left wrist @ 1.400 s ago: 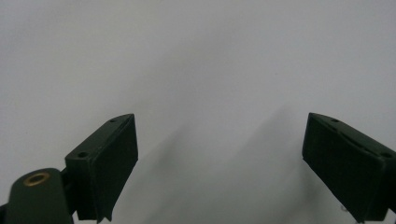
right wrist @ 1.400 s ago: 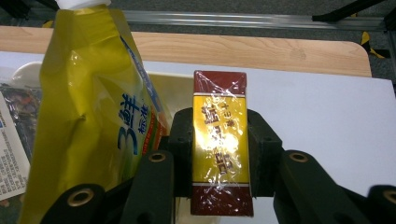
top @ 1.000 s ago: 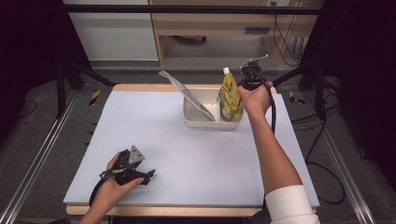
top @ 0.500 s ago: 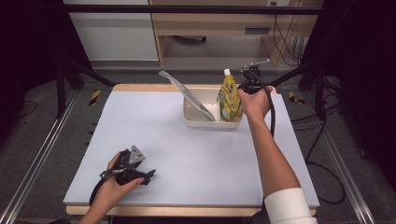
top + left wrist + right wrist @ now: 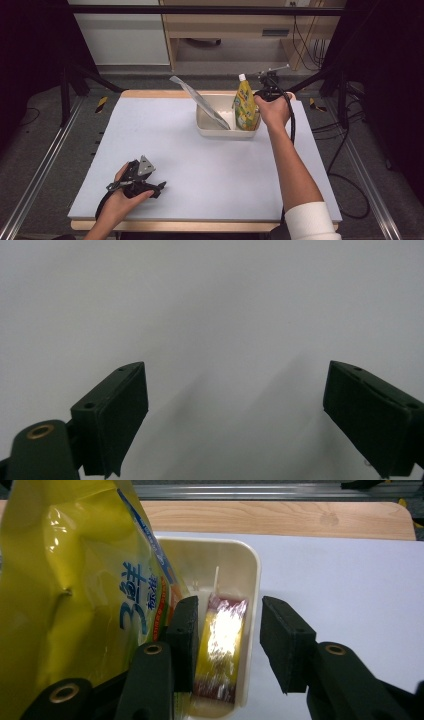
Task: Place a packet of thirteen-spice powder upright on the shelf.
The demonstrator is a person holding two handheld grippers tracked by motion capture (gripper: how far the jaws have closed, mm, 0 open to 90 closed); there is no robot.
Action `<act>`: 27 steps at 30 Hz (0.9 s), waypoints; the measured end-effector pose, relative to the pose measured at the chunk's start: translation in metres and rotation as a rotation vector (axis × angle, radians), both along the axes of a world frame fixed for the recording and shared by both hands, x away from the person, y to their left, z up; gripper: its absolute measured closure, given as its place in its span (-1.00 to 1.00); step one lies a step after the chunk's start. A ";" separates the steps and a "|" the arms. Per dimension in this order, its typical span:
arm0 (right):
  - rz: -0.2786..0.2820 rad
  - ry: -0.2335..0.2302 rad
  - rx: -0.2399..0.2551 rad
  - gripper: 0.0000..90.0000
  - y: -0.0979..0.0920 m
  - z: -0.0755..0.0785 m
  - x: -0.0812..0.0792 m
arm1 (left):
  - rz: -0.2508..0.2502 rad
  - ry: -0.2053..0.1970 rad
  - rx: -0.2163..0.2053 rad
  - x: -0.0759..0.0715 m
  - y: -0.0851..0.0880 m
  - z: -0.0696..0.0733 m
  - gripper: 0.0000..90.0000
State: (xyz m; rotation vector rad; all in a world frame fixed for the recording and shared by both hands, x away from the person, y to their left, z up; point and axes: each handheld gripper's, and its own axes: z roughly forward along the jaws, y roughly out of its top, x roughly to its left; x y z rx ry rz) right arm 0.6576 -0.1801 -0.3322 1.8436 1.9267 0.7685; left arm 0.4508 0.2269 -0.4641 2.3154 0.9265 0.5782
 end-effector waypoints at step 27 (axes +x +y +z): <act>0.089 -0.156 0.016 0.28 -0.010 0.025 -0.020 | 0.039 -0.018 -0.022 0.003 0.009 0.004 -0.76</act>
